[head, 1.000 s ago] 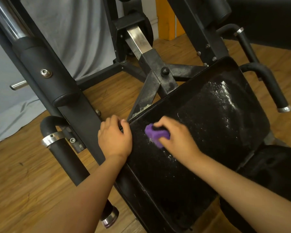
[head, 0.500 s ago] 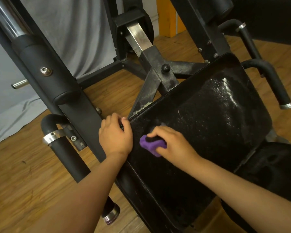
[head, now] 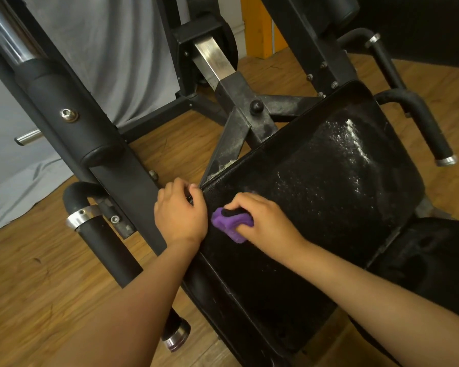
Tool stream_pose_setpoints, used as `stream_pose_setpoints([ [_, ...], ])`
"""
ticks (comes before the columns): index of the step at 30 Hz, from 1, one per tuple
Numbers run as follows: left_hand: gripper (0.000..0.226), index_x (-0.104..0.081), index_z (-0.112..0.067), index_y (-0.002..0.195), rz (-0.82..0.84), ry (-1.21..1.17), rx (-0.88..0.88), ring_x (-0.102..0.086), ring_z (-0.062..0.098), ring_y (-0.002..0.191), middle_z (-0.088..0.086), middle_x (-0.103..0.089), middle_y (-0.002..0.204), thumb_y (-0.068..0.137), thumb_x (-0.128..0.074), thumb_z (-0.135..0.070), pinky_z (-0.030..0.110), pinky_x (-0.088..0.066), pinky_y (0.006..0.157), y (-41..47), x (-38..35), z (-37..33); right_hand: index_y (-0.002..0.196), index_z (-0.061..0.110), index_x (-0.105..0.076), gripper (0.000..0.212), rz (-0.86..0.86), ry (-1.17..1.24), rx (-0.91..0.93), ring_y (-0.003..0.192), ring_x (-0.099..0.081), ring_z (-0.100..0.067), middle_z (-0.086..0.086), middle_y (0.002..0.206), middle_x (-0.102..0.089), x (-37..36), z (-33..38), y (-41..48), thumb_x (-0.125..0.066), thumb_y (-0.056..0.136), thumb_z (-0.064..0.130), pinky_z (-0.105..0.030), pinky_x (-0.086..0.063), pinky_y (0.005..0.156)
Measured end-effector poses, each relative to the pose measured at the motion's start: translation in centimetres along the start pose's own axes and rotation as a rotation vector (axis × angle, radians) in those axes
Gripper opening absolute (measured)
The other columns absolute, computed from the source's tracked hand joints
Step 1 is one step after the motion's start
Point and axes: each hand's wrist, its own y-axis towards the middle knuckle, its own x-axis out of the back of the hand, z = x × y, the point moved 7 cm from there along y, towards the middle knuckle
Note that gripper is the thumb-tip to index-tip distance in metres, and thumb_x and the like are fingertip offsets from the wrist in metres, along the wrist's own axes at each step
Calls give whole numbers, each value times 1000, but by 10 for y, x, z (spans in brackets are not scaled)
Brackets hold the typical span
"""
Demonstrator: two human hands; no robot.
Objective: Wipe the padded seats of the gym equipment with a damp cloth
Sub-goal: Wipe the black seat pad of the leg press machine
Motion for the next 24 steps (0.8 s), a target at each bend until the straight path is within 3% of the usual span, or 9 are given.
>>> stream_pose_setpoints([
  [4,25,-55,-17,84,-13,-3,8,-47,16,85,-4,-52,81,93,-38,-33,37,-40,74,0,1,0,100,12,-58,19,-168,-31,-106,89,-58,-8,5,99,-59,34,-22,9,-69,84,11,-30,-54,77],
  [8,23,-57,-16,86,-12,1,24,-49,18,87,-2,-56,84,95,-42,-30,39,-42,75,-1,1,-1,104,13,-55,23,-344,-98,-216,89,-57,-9,4,97,-56,45,-27,11,-68,87,21,-17,-48,70],
  [11,24,-58,-15,91,27,-11,42,-50,20,94,0,-57,90,97,-42,-31,34,-38,80,-2,3,-2,105,14,-54,24,-331,-173,-225,90,-59,-11,2,98,-59,45,-22,12,-67,87,24,-29,-54,73],
  [14,25,-57,-17,113,187,-177,156,-45,22,118,1,-55,116,98,-44,-32,35,-33,98,-17,8,-1,105,18,-53,27,-274,-261,-239,90,-59,-11,5,98,-59,50,-17,13,-67,86,33,-34,-54,76],
  [17,56,-38,-19,142,235,-242,218,-29,18,136,-2,-41,141,92,-60,-28,37,-24,115,-68,27,-4,108,21,-54,37,-204,-282,-272,91,-59,-9,7,100,-60,52,-14,13,-66,84,46,-33,-53,77],
  [19,67,-34,-14,143,161,-223,307,-27,20,138,3,-36,145,86,-67,-24,35,-23,115,-95,36,1,108,22,-56,34,-180,-256,-274,88,-60,-7,8,97,-62,55,-16,14,-65,85,45,-34,-55,78],
  [22,65,-36,-10,139,73,-316,511,-34,21,133,7,-39,140,84,-70,-16,29,-29,111,-110,35,13,105,20,-61,26,-230,-185,-266,86,-60,-5,8,94,-64,60,-19,16,-67,86,37,-35,-56,79],
  [24,57,-38,-14,135,13,-471,618,-49,10,112,0,-45,127,86,-67,-11,9,-37,89,-112,33,19,103,18,-62,24,-317,-184,-236,84,-61,-6,7,93,-64,58,-16,18,-68,86,33,-33,-56,77],
])
